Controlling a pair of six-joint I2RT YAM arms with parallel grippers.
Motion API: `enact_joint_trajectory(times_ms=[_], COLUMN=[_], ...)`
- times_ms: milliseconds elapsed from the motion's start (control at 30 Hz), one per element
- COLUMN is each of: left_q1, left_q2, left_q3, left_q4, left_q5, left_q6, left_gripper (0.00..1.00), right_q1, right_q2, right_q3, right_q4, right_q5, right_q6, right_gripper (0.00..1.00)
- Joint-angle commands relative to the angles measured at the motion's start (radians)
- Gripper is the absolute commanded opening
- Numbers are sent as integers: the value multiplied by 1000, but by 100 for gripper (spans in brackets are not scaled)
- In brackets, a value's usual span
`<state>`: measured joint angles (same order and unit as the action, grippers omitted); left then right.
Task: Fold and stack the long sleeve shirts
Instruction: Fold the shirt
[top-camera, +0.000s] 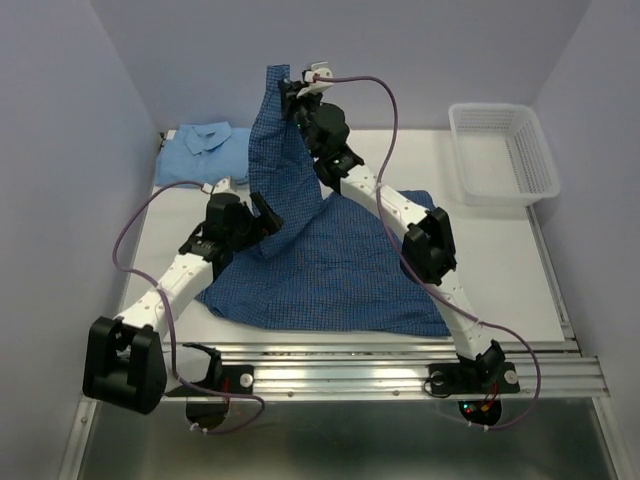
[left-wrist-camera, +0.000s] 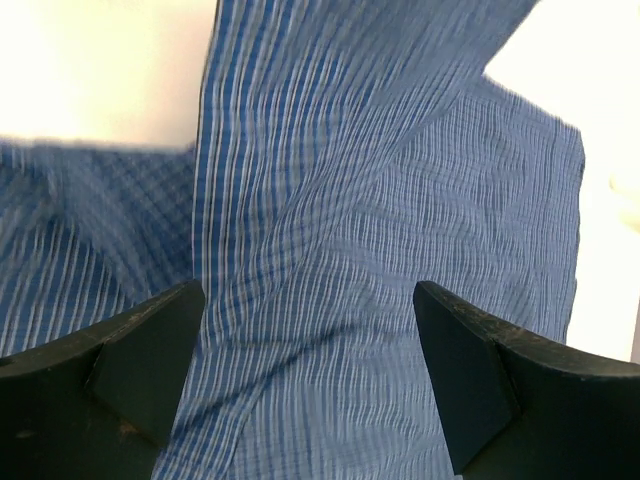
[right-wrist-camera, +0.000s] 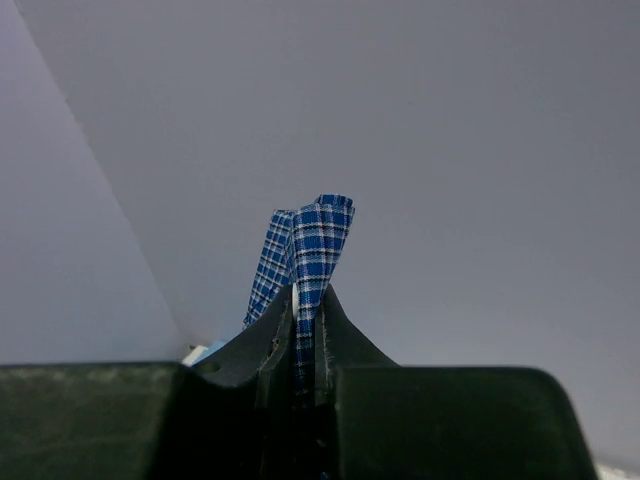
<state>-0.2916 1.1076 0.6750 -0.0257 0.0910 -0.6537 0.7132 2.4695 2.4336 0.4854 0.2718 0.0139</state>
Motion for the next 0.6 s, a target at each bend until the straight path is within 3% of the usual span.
enact_joint_trajectory(times_ms=[0,100,300,567], left_q1=[28,55,65,72], left_q2=[125,269,360,497], left_q3=[188,340,299,410], left_q4=[124,67,205,67], left_q5=[-71,-27,104,62], left_q6=[25,51,49,154], left_gripper=[99,99,99,99], right_q1=[-4,-4,-4,-61], right_q2=[-148,-207,-199,-41], right_q3=[-112,-211,-379,-249], right_q4=[6,-54,-82,-192], right_q5=[-71,-43,35,53], right_q6=[95,84,49,151], right_gripper=[1,1,1,1])
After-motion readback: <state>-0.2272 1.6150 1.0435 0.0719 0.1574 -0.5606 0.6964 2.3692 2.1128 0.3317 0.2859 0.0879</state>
